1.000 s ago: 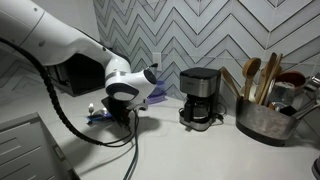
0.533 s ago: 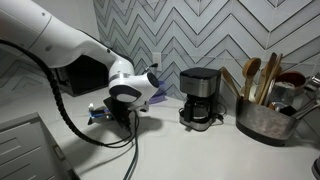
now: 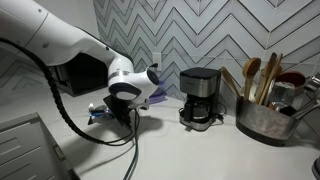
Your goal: Pick up the metal plate and pour the sachet in front of the coffee maker and then put the plate next to the sachet
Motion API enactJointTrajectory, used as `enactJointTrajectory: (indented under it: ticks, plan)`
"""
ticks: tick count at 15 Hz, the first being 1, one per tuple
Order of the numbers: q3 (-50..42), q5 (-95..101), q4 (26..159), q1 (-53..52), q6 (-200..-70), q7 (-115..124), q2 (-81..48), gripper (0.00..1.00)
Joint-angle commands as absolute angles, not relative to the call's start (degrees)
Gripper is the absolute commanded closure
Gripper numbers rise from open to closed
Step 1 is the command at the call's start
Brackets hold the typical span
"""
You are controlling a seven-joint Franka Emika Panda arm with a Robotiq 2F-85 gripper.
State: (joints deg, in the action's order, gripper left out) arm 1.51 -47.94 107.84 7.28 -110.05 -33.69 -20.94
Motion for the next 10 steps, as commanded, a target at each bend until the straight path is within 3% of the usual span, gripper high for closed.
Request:
enactJointTrajectory:
  ticks: [1, 10]
  plan:
    - [0.44, -45.26, 110.16, 7.18, -109.25, -33.86, -15.25, 0.99]
    - [-5.61, -39.9, 109.63, 11.65, -104.18, -34.19, -7.98, 0.99]
